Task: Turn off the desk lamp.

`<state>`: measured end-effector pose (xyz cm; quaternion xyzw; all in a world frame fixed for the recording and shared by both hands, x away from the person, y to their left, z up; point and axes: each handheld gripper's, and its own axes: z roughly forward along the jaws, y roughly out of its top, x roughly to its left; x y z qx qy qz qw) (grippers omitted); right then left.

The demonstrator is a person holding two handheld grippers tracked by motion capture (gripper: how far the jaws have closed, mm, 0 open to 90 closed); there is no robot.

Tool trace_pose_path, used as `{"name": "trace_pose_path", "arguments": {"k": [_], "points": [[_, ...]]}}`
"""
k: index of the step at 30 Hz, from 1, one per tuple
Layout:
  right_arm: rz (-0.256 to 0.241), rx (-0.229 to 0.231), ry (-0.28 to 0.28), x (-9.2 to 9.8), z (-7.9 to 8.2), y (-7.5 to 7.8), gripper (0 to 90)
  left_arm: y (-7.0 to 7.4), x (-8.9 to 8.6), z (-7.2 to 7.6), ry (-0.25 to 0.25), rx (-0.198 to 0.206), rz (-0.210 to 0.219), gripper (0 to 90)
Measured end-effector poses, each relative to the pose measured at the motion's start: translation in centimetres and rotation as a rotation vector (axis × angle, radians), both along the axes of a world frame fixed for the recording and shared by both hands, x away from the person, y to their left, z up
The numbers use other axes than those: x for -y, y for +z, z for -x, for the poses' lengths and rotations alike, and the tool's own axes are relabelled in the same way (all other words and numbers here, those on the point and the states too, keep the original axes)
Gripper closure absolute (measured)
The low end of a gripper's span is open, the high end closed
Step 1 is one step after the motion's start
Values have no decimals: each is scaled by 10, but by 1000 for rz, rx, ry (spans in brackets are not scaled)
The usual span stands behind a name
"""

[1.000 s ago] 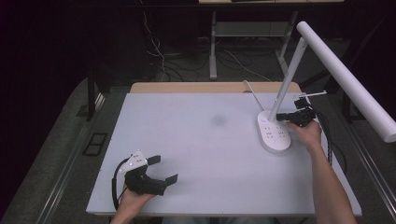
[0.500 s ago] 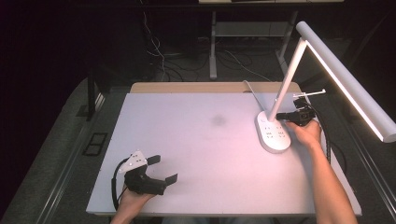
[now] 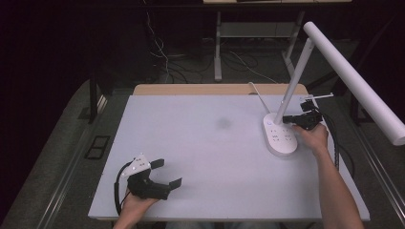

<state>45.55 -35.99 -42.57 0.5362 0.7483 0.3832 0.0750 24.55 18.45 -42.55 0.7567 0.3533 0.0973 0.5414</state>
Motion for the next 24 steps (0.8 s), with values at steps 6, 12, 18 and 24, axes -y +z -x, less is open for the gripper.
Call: {"name": "trace_pose_path", "arguments": {"k": [6, 12, 18, 24], "points": [[-11, -18, -9, 1, 1, 1, 900, 0, 0, 0, 5, 1, 8, 0], [-8, -18, -20, 0, 2, 3, 900, 0, -1, 0, 2, 2, 7, 0], [-13, -7, -27, 0, 5, 9, 900, 1, 0, 0, 1, 2, 13, 0], [-7, -4, -38, 1, 9, 14, 900, 1, -1, 1, -3, 6, 14, 0]]}}
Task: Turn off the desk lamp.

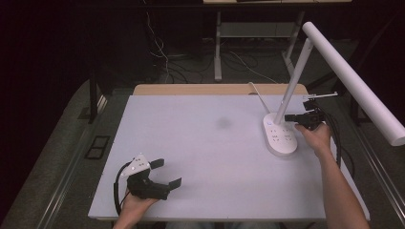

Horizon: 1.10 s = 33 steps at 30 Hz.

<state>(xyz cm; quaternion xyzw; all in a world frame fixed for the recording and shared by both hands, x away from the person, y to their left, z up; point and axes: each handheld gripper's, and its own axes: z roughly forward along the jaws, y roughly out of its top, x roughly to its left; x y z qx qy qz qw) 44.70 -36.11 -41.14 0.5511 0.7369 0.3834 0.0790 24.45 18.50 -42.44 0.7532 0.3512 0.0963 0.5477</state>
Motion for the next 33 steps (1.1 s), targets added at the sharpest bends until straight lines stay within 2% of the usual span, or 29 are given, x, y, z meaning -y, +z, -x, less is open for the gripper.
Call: {"name": "trace_pose_path", "arguments": {"k": [10, 14, 22, 26, 28, 29, 31, 33], "points": [[-5, 30, 4, 4, 15, 10, 900, 1, 1, 1, -8, 1, 3, 0], [-14, 27, 3, 4, 25, 10, 900, 1, 2, 2, -11, 1, 10, 0], [-54, 67, 6, 0, 49, 20, 900, 1, 2, 3, -16, 3, 18, 0], [-69, 81, 12, -5, 63, 30, 814, 2, 2, 4, -17, 3, 23, 0], [-60, 96, 7, -8, 70, 33, 775, 2, 1, 4, -17, 4, 26, 0], [-67, 111, 7, -10, 77, 35, 722, 2, 1, 4, -18, 7, 23, 0], [-77, 114, 7, -12, 80, 36, 699, 2, 0, 4, -14, 7, 25, 0], [-85, 133, 11, -14, 87, 38, 621, 2, 0, 4, -14, 7, 27, 0]]}}
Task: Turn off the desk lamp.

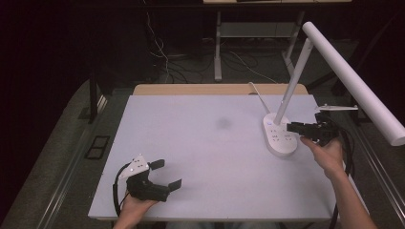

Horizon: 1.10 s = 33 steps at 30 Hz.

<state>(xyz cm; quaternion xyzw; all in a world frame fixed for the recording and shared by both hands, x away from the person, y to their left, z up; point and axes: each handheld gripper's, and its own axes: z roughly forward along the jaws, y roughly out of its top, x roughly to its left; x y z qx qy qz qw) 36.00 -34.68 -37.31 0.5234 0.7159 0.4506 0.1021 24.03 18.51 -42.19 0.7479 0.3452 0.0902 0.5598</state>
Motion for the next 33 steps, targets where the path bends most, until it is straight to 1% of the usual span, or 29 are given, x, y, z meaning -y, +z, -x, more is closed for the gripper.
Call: {"name": "trace_pose_path", "arguments": {"k": [2, 3, 5, 7, 10, 11, 12, 13, 14, 15, 16, 17, 21, 23, 28, 30, 33], "points": [[-13, 12, -5, -2, 7, 2, 563, 0, 0, 0, 0, 1, 0, 0], [-21, 13, -11, -3, 10, 3, 513, 0, 0, 0, 0, 1, 1, 0], [-13, 23, -13, -5, 17, 4, 434, 0, 0, 0, 0, 0, 0, 0], [-4, 31, -11, -8, 23, 5, 336, 0, 0, 0, 1, -1, 0, 0], [-15, 40, 6, -12, 32, 6, 152, 0, 0, 0, 2, 0, -1, 0], [-21, 44, 14, -14, 35, 6, 123, 0, 0, 0, 2, 0, -1, 0], [-24, 51, 14, -15, 38, 6, 119, 0, 0, 0, 2, 0, -1, 0], [-12, 51, 15, -17, 42, 6, 105, 0, 0, 0, 2, 1, -2, 0], [15, 54, 28, -20, 45, 6, 49, 0, 0, 0, 2, 2, -1, 0], [23, 43, 31, -22, 48, 6, 6, 0, 0, 0, 2, 2, -1, 0], [36, 42, 43, -25, 51, 6, 6, 0, 0, 0, 2, 1, -1, 0], [34, 44, 55, -27, 54, 6, 6, 0, 0, 0, 3, 1, -2, 0], [11, 82, 64, -31, 68, 2, 6, 0, 0, 0, 3, 2, -3, 0], [5, 91, 74, -32, 74, -2, 6, 0, 0, 0, 2, 1, -4, 0], [-23, 81, 87, -37, 85, -14, 6, 0, 0, 0, 1, 3, -7, 0], [-21, 87, 101, -38, 88, -18, 6, 0, 0, 0, 1, 3, -8, 0], [-19, 90, 105, -41, 93, -25, 6, 0, 0, 0, -2, 3, -10, 0]]}}
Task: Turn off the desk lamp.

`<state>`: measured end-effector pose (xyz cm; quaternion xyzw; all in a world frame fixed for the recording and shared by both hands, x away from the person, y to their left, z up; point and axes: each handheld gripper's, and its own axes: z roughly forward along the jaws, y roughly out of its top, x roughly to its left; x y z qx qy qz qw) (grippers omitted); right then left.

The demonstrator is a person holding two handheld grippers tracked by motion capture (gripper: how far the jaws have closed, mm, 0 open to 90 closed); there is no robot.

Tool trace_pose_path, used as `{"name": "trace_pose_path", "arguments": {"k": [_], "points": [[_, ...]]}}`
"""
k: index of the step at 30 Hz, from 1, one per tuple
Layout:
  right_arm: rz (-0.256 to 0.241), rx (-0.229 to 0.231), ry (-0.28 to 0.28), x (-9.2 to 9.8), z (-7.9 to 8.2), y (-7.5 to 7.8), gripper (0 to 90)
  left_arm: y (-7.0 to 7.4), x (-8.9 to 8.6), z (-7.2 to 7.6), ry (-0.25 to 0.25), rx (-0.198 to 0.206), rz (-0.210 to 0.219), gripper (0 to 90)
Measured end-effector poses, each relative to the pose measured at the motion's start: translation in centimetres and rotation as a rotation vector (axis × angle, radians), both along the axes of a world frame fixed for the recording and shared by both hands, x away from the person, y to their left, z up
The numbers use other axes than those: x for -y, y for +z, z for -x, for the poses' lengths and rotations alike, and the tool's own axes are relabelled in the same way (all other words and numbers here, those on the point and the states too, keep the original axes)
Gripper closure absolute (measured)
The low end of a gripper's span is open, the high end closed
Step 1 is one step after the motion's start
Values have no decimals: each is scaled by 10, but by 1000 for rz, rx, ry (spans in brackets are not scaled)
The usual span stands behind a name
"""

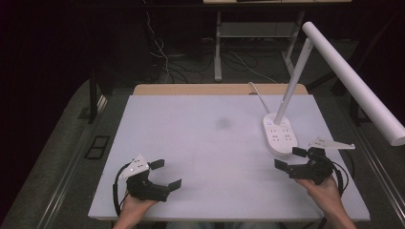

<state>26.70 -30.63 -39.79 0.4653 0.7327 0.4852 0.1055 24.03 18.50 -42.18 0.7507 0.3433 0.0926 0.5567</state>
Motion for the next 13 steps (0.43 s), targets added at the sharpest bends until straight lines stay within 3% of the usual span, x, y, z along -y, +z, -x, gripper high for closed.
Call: {"name": "trace_pose_path", "arguments": {"k": [7, 10, 13], "points": [[-31, -14, 18, -7, 11, -14, 7, 0, 0, 0, -1, 1, -3, 0], [13, -13, 27, -13, 15, -19, 7, 0, 0, 0, 5, -1, 0, 0], [18, -5, 42, -15, 17, -24, 7, 0, -1, -1, 5, -2, 1, 0]]}}
